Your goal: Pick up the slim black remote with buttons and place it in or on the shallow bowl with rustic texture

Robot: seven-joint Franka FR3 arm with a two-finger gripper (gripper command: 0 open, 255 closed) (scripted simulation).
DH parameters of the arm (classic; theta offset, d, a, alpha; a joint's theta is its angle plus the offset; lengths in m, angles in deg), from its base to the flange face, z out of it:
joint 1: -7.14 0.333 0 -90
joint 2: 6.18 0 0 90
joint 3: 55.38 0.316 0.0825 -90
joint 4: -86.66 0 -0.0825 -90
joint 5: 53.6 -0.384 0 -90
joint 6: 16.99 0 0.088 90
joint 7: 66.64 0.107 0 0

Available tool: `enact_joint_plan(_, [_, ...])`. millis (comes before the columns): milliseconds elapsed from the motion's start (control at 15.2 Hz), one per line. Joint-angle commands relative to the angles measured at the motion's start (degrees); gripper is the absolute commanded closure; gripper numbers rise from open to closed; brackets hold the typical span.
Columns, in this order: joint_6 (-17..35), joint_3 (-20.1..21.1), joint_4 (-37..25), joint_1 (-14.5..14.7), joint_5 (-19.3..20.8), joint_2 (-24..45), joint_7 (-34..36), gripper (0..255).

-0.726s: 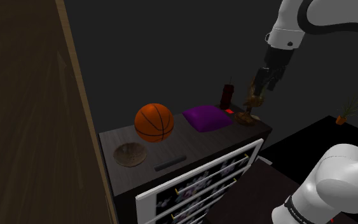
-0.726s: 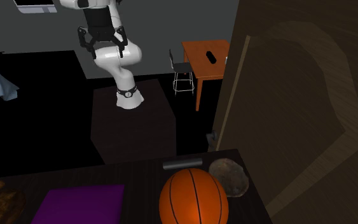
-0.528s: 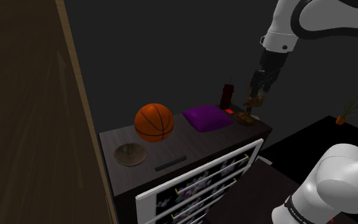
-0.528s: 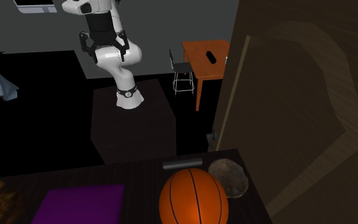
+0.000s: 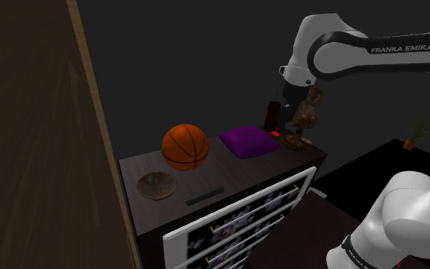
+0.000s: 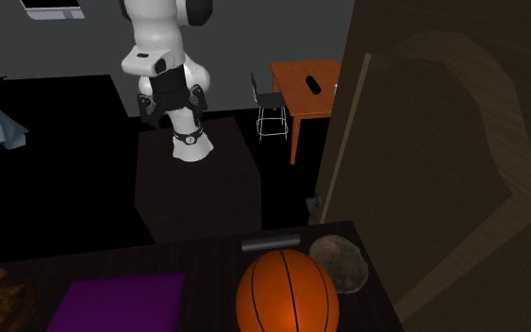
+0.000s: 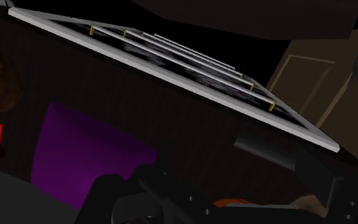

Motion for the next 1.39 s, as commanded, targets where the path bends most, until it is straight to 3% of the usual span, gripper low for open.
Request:
enact_joint_plan(0, [4.25, -0.46, 1.36, 1.11, 0.20, 2.54, -2.93, 0])
enact_joint_plan(594, [20.84, -1.15, 1.80, 5.95, -0.11, 17.77, -15.05, 0])
enact_joint_plan(1320, [37.29, 1.13, -3.20, 10.35, -1.45, 38.26, -29.31, 0])
